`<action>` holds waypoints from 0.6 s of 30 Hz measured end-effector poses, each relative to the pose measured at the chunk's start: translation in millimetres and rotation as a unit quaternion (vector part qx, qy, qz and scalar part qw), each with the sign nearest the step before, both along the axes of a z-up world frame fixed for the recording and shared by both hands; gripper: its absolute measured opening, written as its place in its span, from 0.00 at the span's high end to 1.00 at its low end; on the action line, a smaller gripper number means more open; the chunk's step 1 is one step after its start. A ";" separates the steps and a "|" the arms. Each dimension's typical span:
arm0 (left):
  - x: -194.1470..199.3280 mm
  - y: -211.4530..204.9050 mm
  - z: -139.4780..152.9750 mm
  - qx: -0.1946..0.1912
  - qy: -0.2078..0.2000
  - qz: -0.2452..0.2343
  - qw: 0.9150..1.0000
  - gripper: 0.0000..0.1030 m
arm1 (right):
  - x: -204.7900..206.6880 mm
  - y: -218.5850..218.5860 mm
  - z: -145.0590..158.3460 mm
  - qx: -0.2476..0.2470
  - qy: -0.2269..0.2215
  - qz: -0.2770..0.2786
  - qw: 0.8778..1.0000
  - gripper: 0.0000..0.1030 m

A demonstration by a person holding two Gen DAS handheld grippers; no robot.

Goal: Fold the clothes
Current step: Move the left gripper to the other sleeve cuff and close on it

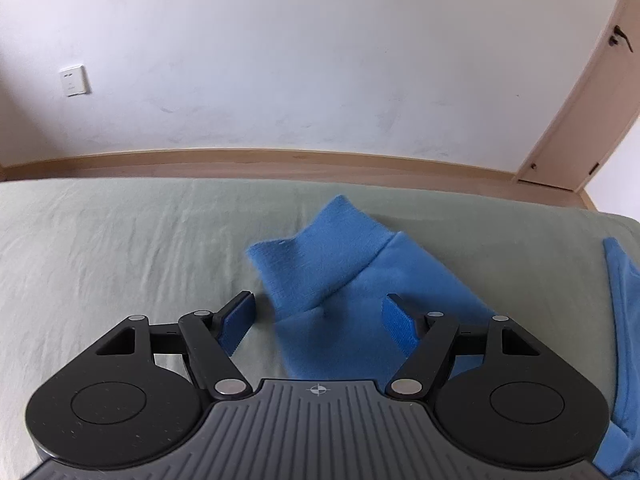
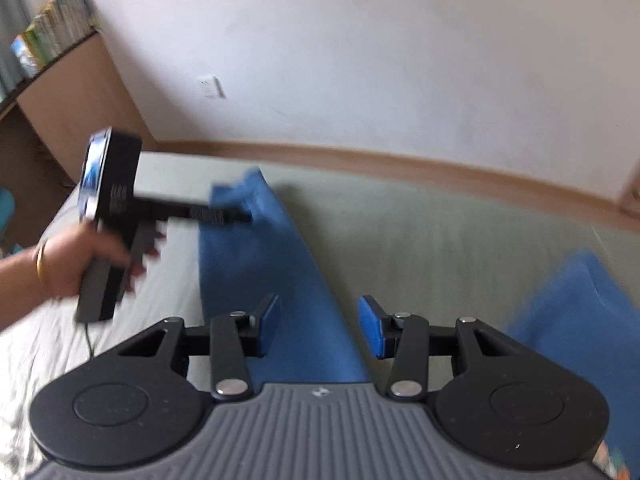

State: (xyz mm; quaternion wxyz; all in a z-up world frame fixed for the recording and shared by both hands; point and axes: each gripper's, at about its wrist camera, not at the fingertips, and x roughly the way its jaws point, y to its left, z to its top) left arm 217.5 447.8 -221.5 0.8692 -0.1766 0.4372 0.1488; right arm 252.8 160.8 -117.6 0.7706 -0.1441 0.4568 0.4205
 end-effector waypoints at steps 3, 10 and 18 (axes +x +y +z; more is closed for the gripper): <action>2.7 -6.3 -2.4 0.010 0.001 -0.006 1.000 0.35 | -15.9 -28.5 11.2 -0.018 0.008 0.006 1.000 0.55; -3.4 -3.6 0.5 -0.006 -0.002 0.003 1.000 0.75 | -43.3 -48.6 36.4 -0.022 -0.007 0.034 0.999 0.55; -18.8 -9.6 25.1 0.011 -0.023 -0.006 1.000 0.87 | -57.1 -52.4 46.0 -0.019 -0.027 0.041 0.999 0.55</action>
